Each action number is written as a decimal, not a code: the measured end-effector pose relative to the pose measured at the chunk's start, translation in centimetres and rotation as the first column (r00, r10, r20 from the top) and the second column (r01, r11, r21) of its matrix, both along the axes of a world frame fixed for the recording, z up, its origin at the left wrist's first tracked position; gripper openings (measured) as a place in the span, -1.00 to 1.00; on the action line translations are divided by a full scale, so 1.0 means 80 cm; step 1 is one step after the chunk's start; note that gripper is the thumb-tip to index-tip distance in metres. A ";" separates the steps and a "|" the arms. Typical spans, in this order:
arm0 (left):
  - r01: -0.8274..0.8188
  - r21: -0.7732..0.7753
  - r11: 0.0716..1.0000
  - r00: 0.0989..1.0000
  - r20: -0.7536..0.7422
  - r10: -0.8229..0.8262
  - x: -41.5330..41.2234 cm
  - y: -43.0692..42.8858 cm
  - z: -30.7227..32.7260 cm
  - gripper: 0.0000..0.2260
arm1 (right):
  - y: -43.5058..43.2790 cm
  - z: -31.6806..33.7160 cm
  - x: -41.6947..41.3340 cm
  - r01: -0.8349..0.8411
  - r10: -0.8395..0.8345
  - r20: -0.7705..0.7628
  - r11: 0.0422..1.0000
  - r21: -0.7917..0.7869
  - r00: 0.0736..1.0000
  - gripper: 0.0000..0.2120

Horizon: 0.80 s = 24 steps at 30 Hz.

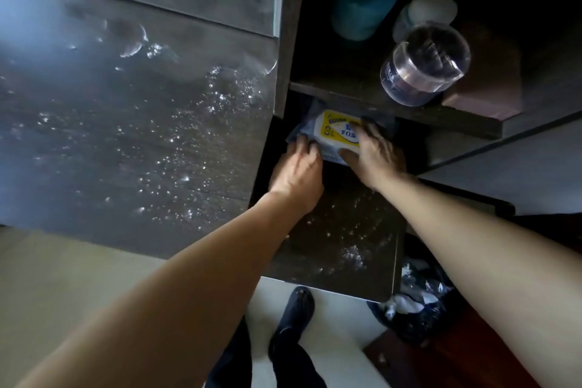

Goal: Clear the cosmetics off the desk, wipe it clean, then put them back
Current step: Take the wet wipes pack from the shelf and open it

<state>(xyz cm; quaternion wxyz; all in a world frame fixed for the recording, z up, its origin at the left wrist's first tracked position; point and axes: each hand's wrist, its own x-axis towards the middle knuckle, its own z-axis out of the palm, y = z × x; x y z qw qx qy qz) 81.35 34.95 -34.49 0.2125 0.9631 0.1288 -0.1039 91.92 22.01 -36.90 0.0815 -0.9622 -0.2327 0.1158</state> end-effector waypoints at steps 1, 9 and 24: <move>-0.002 0.022 1.000 1.000 -0.004 0.002 0.009 -0.003 -0.012 -0.48 | -0.002 -0.007 0.005 -0.030 0.030 0.021 0.999 -0.014 0.999 -0.42; 0.028 0.082 0.996 0.995 -0.094 -0.021 0.012 -0.020 -0.055 -0.33 | -0.020 -0.018 0.016 -0.189 0.153 0.220 0.970 0.151 0.963 -0.56; 0.015 0.067 0.998 0.999 0.045 -0.018 0.065 0.004 -0.027 -0.53 | 0.013 0.004 0.056 0.722 -0.503 -0.544 0.612 0.325 0.671 -0.63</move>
